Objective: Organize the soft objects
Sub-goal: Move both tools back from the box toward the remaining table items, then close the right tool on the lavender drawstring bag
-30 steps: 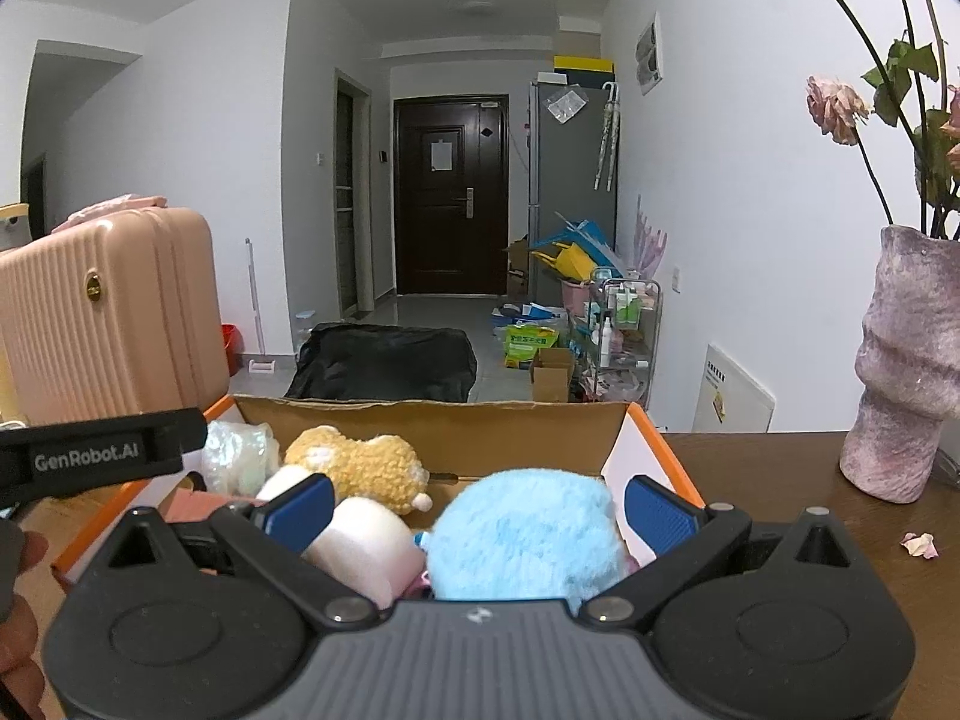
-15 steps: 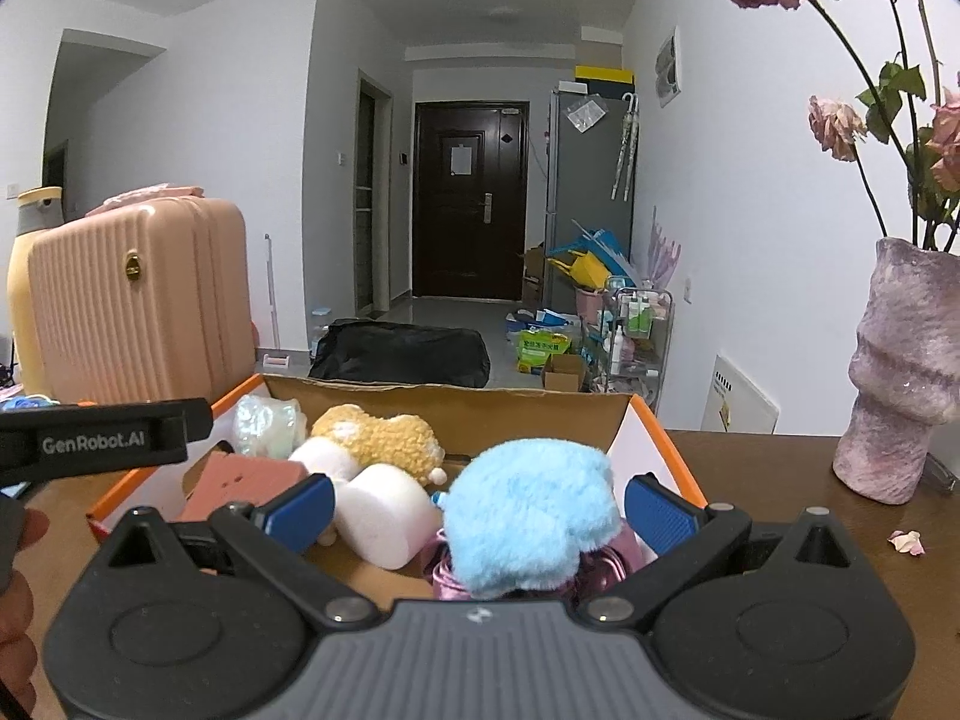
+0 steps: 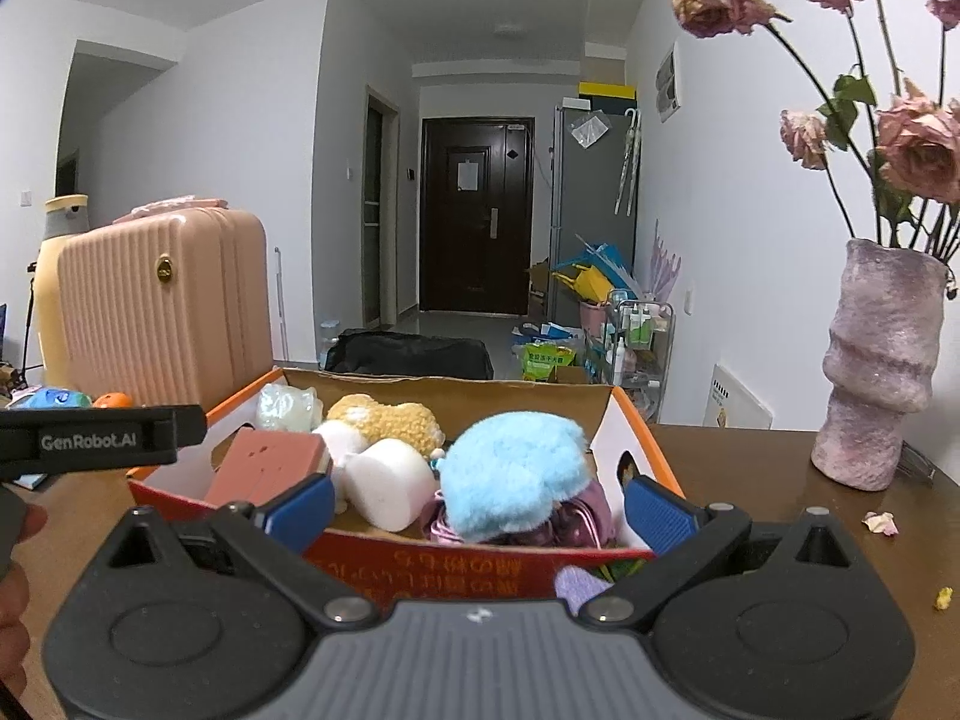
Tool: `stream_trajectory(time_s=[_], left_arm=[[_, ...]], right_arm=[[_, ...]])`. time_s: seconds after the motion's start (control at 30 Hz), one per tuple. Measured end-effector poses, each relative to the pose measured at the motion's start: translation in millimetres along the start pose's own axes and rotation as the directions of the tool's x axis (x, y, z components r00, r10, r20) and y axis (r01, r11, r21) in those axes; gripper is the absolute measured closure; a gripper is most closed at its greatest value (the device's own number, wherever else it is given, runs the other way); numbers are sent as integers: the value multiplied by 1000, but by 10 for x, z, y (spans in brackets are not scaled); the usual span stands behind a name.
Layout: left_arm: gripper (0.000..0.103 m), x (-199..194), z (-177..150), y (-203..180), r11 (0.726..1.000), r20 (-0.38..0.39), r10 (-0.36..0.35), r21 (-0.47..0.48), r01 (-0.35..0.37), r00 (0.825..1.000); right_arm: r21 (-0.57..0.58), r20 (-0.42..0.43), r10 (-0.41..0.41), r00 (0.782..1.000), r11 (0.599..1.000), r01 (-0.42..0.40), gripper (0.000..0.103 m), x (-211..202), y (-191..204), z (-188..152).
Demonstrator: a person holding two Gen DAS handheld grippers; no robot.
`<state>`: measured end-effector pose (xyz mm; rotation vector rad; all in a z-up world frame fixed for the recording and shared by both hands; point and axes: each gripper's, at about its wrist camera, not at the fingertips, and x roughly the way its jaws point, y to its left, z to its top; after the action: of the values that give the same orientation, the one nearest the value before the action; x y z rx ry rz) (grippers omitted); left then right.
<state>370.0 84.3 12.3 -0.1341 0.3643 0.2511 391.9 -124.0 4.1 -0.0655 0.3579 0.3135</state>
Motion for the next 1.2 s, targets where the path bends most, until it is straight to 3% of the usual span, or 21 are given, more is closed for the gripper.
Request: stream_trajectory(time_s=[0.57,1.2], left_arm=[[0,-531,-298,-91,999,-36,-34,36,35,999],[0,-860,-616,-308,993,-122,-73,85,84,990]], right_arm=[[-20,6,-15,1000,1000,15,0,-626,-186,-328],[23,-99,-39,994,999,42,0,-893,-577,-641]])
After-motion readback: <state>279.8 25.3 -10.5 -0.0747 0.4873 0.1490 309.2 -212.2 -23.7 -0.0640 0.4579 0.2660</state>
